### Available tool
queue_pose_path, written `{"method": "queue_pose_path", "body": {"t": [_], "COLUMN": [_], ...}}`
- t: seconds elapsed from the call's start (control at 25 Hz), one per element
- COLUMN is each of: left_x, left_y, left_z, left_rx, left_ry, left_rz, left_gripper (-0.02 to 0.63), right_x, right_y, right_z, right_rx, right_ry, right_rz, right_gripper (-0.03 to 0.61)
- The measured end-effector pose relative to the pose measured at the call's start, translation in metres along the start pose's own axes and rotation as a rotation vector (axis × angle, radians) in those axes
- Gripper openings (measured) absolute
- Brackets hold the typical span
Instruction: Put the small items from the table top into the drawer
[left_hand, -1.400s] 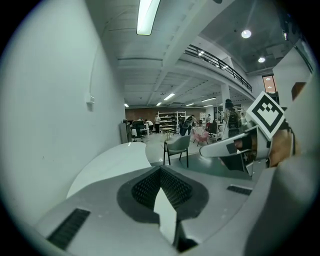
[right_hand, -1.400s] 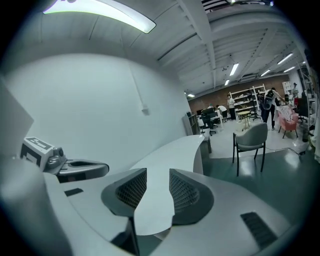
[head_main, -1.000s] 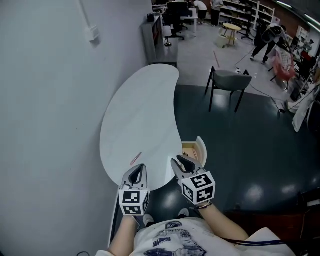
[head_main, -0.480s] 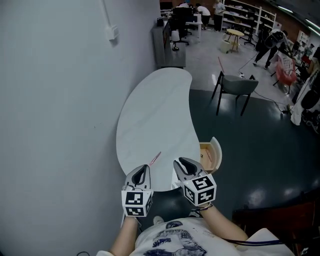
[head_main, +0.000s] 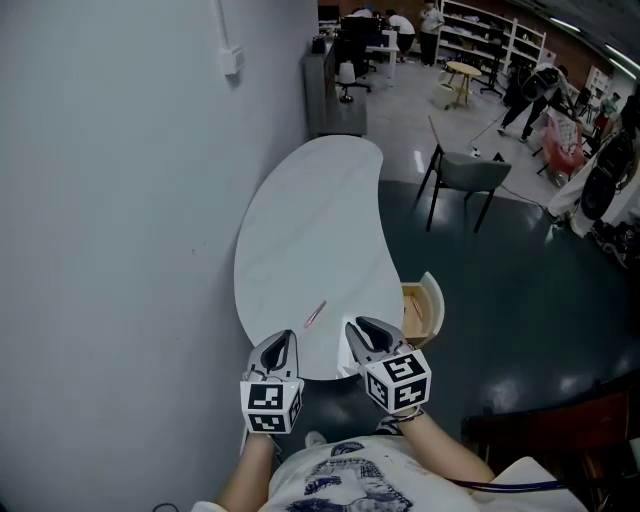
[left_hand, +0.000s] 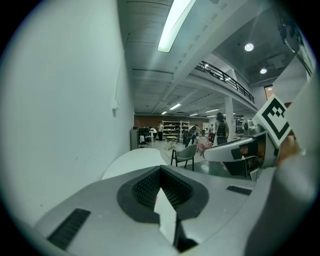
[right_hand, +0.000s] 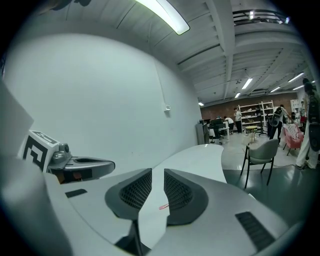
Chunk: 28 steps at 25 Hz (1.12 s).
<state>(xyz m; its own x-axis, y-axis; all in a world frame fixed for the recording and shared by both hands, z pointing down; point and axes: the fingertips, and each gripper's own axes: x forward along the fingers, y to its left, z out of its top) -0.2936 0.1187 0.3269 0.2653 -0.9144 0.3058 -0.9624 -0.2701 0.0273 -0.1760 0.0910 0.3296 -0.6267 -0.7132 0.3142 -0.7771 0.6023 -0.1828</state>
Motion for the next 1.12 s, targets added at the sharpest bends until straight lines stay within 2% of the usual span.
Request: {"method": "queue_pose_path", "body": {"t": [0.64, 1.12], "left_x": [-0.005, -0.014], "left_y": [0.004, 0.022], "left_z": [-0.006, -0.040], "left_rx": [0.003, 0.014], "left_ry": [0.001, 0.048], "left_rz": [-0.011, -0.093], "left_gripper": [0.020, 0.020], "right_x": [0.003, -0.004], "right_y": [0.007, 0.029], "right_z": [-0.007, -0.044], "right_rx": [0.010, 0.072], "right_ry": [0.017, 0.045], "right_rz": [-0.002, -0.102], "right_gripper": [0.087, 0.087]}}
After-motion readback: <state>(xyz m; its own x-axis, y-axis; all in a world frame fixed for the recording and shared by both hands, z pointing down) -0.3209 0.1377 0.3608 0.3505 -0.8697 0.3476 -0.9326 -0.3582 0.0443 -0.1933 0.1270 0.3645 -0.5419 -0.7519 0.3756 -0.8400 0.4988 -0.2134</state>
